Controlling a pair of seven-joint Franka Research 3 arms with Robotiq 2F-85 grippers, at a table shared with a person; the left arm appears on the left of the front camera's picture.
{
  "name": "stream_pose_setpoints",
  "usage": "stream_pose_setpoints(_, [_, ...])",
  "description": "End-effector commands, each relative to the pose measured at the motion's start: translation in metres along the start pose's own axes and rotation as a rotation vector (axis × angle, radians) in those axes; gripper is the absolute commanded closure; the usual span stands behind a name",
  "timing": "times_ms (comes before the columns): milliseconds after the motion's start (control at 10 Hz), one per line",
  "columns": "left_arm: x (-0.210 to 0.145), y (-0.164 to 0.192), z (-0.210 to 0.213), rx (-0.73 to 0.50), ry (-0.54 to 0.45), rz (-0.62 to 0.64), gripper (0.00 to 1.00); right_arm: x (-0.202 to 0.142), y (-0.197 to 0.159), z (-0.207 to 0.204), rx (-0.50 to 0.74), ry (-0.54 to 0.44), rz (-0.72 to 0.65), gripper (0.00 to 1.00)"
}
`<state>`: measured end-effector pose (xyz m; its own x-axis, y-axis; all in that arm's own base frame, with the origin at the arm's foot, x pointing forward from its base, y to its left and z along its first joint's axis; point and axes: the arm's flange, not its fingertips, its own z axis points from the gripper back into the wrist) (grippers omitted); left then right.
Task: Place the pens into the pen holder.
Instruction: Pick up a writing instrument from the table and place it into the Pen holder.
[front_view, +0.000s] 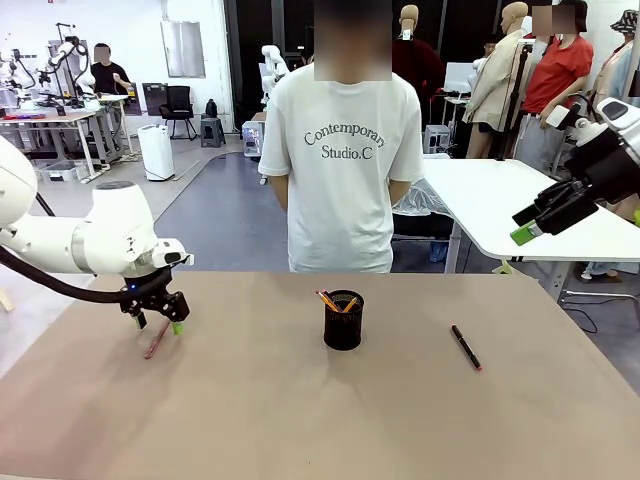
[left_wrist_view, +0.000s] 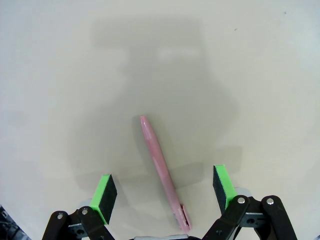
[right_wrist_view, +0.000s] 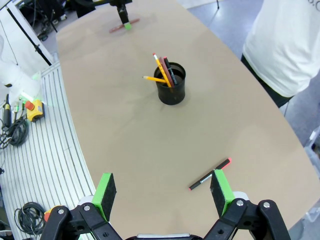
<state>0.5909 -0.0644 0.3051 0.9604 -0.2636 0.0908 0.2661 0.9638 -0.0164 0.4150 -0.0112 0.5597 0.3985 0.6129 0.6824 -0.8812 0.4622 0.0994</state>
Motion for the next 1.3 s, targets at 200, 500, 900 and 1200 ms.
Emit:
stream_pose_setpoints(200, [0.013, 0.002, -0.001, 0.021, 0.013, 0.027, 0.00, 0.002, 0.000, 0.001, 0.003, -0.014, -0.006, 0.00])
stream_pose_setpoints(500, [0.017, 0.002, -0.002, 0.052, 0.006, 0.047, 0.37, 0.002, 0.000, 0.001, 0.003, -0.014, -0.006, 0.00])
stream_pose_setpoints(900, [0.016, -0.007, 0.005, 0.086, 0.018, 0.051, 1.00, 0.002, 0.000, 0.001, 0.003, -0.014, -0.006, 0.00])
stream_pose_setpoints(1200, [0.017, -0.009, 0.006, 0.081, 0.019, 0.054, 1.00, 0.002, 0.000, 0.001, 0.003, -0.014, -0.006, 0.00])
